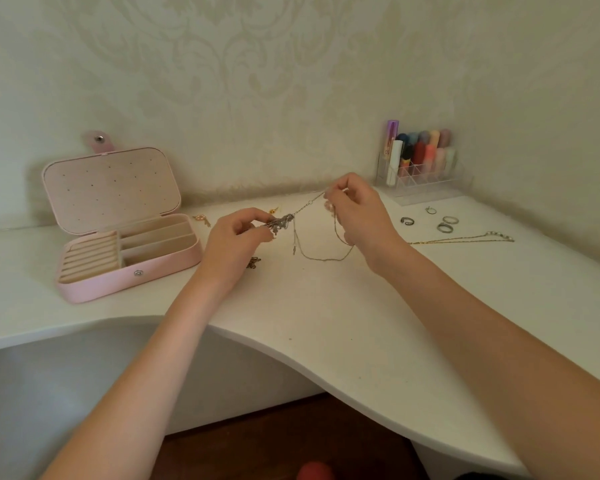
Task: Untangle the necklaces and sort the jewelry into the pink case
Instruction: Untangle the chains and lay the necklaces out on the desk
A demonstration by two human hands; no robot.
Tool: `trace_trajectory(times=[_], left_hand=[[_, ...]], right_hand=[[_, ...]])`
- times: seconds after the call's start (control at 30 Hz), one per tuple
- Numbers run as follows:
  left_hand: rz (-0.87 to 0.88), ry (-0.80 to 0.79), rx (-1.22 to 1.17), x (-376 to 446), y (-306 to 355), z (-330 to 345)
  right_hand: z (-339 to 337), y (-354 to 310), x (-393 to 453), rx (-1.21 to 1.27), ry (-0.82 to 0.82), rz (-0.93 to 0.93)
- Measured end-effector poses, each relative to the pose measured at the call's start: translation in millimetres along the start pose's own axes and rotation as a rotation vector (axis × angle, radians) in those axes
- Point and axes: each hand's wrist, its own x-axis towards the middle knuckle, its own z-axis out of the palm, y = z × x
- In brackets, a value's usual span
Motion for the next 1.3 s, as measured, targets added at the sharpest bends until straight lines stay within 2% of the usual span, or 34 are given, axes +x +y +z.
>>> trace_trajectory(times=[0.07,0.23,0.4,0.53,0.67,0.77,0.83,1.0,1.3], left_hand=[[0.015,-0.058,-0.008,-2.5,3.2,0.2],[0.030,-0.001,-0.013,-4.2,1.7,0.7],[-0.036,0.110,-0.209,2.4,-4.6,-4.3],[-0.111,0.100,-0.481,3.4,-0.6,-4.3],[-0.211,0.138,-0.682,6.5,2.6,-5.6],[-0.284,0.143,-0.825,7.5,3.9,-7.5],[-0.295,0.129,-0.808,8.0,3.3,-7.6],[-0.268,0.148,-0.597,11.6,-0.2,-3.8],[-0.283,0.365,-0.495,11.9,-2.5,-10.6]], right_hand=[[-0.7,-2.3,0.7,0.058,0.005,0.071],[-1.2,-5.9,-0.2,0.180,-0.039,0.138],[-6.5,-4.4,-1.2,-0.003,-0.142,0.172],[-4.6,1.6,-0.4,-0.133,-0.140,0.141],[-3.9,6.1,3.0,-0.152,-0.054,0.172],[-6.3,6.6,4.5,-0.043,-0.024,0.247],[-7.5,7.1,4.4,0.010,-0.030,0.260],[-8.7,5.9,5.3,0.077,-0.063,0.214],[-19.1,11.5,10.7,-0.395,-0.084,-0.084]])
